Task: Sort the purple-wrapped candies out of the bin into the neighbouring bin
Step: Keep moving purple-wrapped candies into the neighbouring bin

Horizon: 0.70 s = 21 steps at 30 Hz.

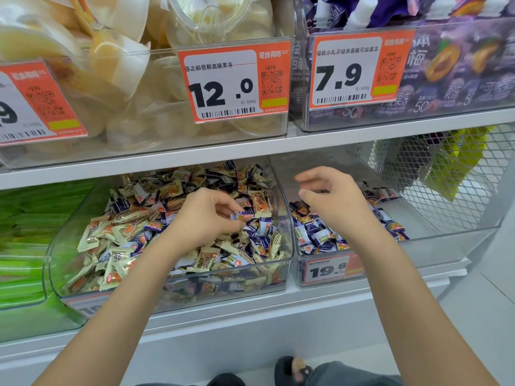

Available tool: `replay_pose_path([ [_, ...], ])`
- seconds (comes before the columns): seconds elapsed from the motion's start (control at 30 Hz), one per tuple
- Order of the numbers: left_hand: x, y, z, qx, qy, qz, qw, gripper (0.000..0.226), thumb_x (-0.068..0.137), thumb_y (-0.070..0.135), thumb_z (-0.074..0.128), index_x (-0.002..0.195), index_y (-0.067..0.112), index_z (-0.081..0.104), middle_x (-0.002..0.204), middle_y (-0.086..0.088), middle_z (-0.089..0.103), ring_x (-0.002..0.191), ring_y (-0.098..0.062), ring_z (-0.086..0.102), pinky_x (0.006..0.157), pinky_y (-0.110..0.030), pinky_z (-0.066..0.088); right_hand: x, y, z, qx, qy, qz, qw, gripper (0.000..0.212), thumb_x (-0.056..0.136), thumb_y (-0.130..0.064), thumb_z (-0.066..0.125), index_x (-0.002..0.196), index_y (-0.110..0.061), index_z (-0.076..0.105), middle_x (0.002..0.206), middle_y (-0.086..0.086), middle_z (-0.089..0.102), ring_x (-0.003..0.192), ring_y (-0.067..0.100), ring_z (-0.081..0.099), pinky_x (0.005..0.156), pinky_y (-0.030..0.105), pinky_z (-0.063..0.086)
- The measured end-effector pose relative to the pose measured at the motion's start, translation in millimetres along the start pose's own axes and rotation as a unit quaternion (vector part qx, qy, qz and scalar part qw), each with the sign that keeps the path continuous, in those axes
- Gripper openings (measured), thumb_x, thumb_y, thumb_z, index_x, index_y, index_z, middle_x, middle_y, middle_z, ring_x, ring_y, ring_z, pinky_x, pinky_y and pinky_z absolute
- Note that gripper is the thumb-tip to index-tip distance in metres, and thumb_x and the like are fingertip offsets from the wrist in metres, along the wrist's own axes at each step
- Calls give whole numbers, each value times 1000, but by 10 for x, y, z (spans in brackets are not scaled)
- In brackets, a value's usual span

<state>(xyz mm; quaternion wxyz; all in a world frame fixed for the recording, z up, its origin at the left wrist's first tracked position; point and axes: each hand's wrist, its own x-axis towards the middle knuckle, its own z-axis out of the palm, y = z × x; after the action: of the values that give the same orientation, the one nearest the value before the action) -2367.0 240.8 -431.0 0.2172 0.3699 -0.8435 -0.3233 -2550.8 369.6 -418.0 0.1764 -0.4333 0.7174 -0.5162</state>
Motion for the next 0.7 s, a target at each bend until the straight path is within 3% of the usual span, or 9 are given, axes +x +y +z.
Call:
replay_pose_path([
  [0.1, -62, 172, -26, -112, 26, -49, 992, 23, 62, 24, 87, 77, 16, 71, 68, 2, 72, 63, -4, 67, 56, -10, 48, -61, -70, -24, 17, -67, -57, 996, 32, 84, -17, 70, 107, -38, 62, 106, -11, 64, 79, 9, 67, 66, 18, 49],
  [0.23, -107, 355, 99, -221, -18, -84, 972, 20, 65, 13, 84, 72, 11, 66, 61, -2, 69, 57, -9, 65, 56, -14, 49, -179, -128, 54, 2, -224, -156, 962, 69, 76, -20, 78, 122, -60, 45, 127, -22, 48, 83, 3, 65, 74, 18, 54],
  [0.37, -95, 410, 175, -277, -47, -116, 953, 16, 61, 15, 85, 72, 13, 73, 66, -2, 71, 58, -7, 65, 57, -14, 52, -179, -66, 151, -46, -146, -201, 967, 42, 75, -9, 77, 104, -37, 64, 102, -18, 61, 73, 7, 60, 69, 15, 48],
  [0.43, -89, 417, 198, -320, -62, -131, 936, 24, 54, 22, 83, 74, 14, 75, 72, -4, 72, 62, -9, 67, 58, -14, 53, -171, -36, 131, -25, -118, -190, 974, 30, 75, -9, 76, 93, -30, 67, 88, -16, 66, 72, 9, 63, 71, 22, 52],
  [0.57, -79, 405, 219, -422, -102, -119, 893, 41, 64, 21, 77, 102, 8, 68, 87, -8, 74, 81, -15, 71, 63, -17, 55, -137, 21, 50, 9, -64, -180, 982, 20, 77, -10, 75, 87, -25, 69, 81, -14, 68, 72, 5, 64, 69, 20, 53],
  [0.6, -67, 364, 215, -386, -84, -103, 913, 38, 70, 20, 77, 105, 10, 66, 91, -6, 74, 84, -15, 71, 65, -17, 55, -119, 43, 14, 28, -35, -170, 984, 20, 77, -9, 75, 86, -25, 69, 80, -13, 69, 72, 2, 64, 68, 17, 52],
  [0.63, -53, 308, 210, -290, -42, -71, 954, 32, 75, 19, 77, 104, 15, 66, 91, -1, 74, 85, -12, 71, 66, -17, 55, -94, 74, -28, 35, 6, -161, 986, 19, 77, -8, 74, 84, -25, 69, 79, -14, 69, 71, 0, 63, 67, 13, 50],
  [0.67, -33, 228, 206, -144, 14, -22, 989, 22, 78, 17, 75, 98, 19, 67, 90, 6, 72, 83, -7, 69, 69, -16, 54, -69, 116, -78, 20, 52, -153, 987, 19, 78, -7, 73, 83, -24, 68, 77, -16, 68, 70, -4, 62, 65, 10, 48],
  [0.7, -27, 182, 215, -18, 47, 28, 998, 15, 80, 15, 74, 91, 24, 68, 89, 11, 70, 81, -1, 66, 72, -15, 53, -41, 168, -126, -17, 87, -139, 986, 18, 79, -7, 72, 83, -24, 68, 77, -18, 66, 70, -6, 61, 65, 8, 47],
])
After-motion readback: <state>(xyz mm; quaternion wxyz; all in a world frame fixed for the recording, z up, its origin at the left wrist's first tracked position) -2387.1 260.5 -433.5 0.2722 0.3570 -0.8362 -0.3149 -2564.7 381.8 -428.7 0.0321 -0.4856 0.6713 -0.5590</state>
